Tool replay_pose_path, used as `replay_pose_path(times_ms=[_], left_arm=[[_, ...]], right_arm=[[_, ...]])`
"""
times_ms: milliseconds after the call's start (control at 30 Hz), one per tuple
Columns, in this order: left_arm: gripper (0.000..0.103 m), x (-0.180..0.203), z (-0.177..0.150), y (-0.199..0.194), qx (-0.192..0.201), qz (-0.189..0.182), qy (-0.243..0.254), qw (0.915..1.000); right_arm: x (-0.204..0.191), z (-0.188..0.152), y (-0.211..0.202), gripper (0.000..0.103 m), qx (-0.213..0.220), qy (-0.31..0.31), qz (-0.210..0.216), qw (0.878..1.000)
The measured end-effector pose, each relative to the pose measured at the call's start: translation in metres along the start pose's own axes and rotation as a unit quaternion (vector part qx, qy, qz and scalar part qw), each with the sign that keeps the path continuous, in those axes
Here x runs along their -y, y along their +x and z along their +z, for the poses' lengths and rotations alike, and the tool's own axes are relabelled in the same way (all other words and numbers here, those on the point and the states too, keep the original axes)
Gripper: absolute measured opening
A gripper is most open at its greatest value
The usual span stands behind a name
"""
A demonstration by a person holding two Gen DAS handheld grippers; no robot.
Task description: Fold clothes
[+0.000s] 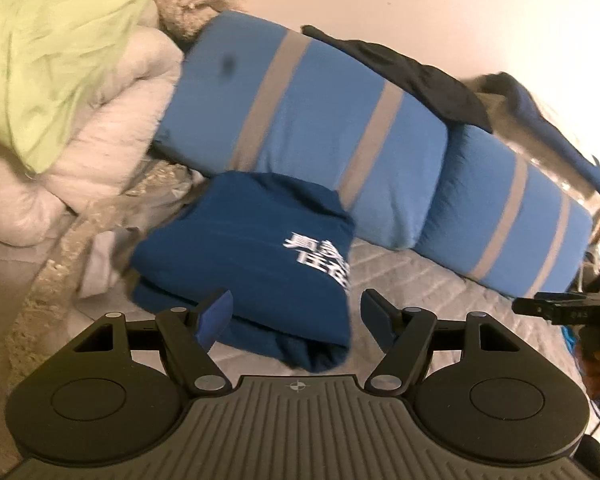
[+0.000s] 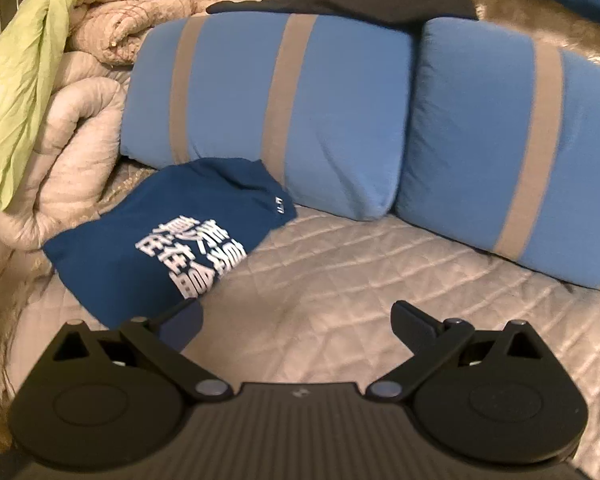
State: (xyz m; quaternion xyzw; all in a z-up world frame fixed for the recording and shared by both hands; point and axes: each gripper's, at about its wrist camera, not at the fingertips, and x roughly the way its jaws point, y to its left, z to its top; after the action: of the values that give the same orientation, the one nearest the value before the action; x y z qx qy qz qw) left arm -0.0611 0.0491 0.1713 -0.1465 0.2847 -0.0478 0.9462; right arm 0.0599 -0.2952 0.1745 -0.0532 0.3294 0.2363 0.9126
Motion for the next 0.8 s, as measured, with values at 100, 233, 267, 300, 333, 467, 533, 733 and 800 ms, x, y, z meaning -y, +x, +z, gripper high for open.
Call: replay_pose_path(times_ms=[100,233,267,300,333,467,533,733,800], left_arm=[[0.070,0.009,-0.001,-0.001,-0.007,-0.005,0.000,1.0000],[0.070,0.024,0.004,-0.006,-0.006,-0.009,0.019,0.9998],[0.070,0.027,0.005,-0.008,-0.007,-0.010,0.026,0.9996],[0.070,0.031,0.006,-0.009,-0.008,-0.010,0.034,0.9993],[0.070,0.034,0.007,-0.010,-0.010,-0.010,0.042,0.9990],[0.070,0.043,0.010,-0.015,-0.016,-0.003,0.071,0.9973],[0.070,0.045,0.012,-0.018,-0.019,0.003,0.084,0.9963],[0.070,0.042,0.027,-0.035,-0.023,0.027,0.114,0.9929],[0.070,0.039,0.035,-0.047,-0.016,0.036,0.125,0.9913]], right_arm=[[0.009,-0.014,-0.023,0.103,0.002,-0.013,-0.017,1.000],[0.020,-0.026,-0.049,0.103,0.001,-0.026,-0.045,0.999],[0.023,-0.028,-0.055,0.103,0.000,-0.031,-0.052,0.998],[0.026,-0.031,-0.061,0.103,-0.001,-0.035,-0.059,0.998],[0.029,-0.034,-0.067,0.103,-0.001,-0.040,-0.066,0.997],[0.043,-0.043,-0.084,0.103,-0.001,-0.049,-0.082,0.995],[0.052,-0.047,-0.091,0.103,-0.001,-0.048,-0.086,0.995],[0.086,-0.057,-0.119,0.103,0.011,-0.027,-0.088,0.996],[0.104,-0.059,-0.133,0.103,0.019,-0.010,-0.083,0.996]])
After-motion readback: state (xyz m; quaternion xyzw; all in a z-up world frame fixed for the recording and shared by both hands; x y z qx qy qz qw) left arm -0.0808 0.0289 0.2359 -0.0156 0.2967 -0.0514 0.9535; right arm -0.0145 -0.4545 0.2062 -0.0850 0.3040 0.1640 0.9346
